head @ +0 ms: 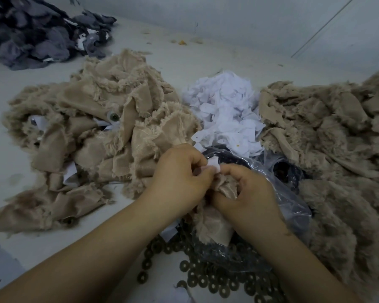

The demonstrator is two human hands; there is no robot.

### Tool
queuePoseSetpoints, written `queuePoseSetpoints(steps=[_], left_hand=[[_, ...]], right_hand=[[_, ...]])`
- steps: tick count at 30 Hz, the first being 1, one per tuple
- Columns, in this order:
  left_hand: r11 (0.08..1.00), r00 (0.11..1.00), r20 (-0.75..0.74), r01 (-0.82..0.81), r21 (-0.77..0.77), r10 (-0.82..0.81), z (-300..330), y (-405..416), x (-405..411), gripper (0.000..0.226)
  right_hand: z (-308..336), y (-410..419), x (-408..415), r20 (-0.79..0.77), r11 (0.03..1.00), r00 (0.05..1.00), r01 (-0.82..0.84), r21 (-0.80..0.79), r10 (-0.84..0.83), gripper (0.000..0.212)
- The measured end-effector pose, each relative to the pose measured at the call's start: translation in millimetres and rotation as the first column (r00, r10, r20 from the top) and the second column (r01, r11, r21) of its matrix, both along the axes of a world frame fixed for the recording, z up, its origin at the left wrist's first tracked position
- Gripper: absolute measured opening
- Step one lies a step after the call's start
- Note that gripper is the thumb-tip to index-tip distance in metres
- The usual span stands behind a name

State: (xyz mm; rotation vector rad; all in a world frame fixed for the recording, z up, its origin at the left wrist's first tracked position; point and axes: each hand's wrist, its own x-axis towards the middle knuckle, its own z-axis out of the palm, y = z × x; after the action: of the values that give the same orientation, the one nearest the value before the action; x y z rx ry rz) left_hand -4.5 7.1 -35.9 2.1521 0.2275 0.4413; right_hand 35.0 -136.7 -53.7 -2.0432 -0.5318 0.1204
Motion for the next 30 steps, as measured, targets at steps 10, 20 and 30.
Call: queuePoseSetpoints(steps=[10, 20, 30], left_hand=[[0.863, 0.968, -0.119, 0.138, -0.486, -0.222, 13.4, 8.4, 7.7, 0.023], [0.743, 0.903, -0.093, 0.282, -0.607, -0.419, 24.2, 14.5, 9.1, 0.012], [0.884, 0.903, -0.198, 0.294, -0.363, -0.382, 17.5, 8.5, 11.4, 0.011]], right_hand=[[0.9, -0.6, 0.6, -0.025, 0.996, 0.998, -0.052, 0.066, 0.054, 0.029], [-5.9, -2.8, 6.0, -0.133, 0.992, 0.990, -0.020, 0.125, 0.037, 0.023], [1.0, -5.2, 6.5, -0.252, 0.945, 0.966, 0.026, 0.326, 0.061, 0.011]])
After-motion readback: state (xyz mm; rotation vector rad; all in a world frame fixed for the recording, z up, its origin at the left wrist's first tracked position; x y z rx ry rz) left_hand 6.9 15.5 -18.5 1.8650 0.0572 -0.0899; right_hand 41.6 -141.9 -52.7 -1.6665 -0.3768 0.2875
